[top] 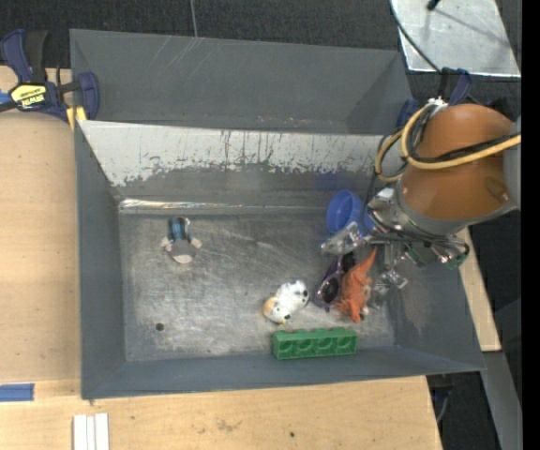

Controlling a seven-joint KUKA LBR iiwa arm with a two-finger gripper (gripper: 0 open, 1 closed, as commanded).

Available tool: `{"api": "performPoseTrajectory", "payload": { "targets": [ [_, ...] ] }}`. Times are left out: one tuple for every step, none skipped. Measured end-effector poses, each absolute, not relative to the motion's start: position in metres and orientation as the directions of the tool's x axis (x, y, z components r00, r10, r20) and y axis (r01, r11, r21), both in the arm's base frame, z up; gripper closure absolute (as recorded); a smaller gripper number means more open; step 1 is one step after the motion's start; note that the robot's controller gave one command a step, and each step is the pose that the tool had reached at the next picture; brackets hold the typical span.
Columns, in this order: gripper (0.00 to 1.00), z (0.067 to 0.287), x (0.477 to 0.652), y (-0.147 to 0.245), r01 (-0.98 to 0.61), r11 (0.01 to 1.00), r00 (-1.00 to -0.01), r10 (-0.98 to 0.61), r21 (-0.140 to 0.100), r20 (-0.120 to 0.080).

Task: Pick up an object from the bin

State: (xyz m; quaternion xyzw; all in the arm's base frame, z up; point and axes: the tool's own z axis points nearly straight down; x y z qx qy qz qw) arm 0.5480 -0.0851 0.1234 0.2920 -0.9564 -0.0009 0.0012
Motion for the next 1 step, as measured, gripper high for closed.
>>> {"api": "performPoseTrajectory", "payload": {
  "targets": [
    [0.00,0.1279,0.5642,-0.0869,-0.607,0.794,-0.794,-0.607,-0.002,-0.004]
  ]
}}
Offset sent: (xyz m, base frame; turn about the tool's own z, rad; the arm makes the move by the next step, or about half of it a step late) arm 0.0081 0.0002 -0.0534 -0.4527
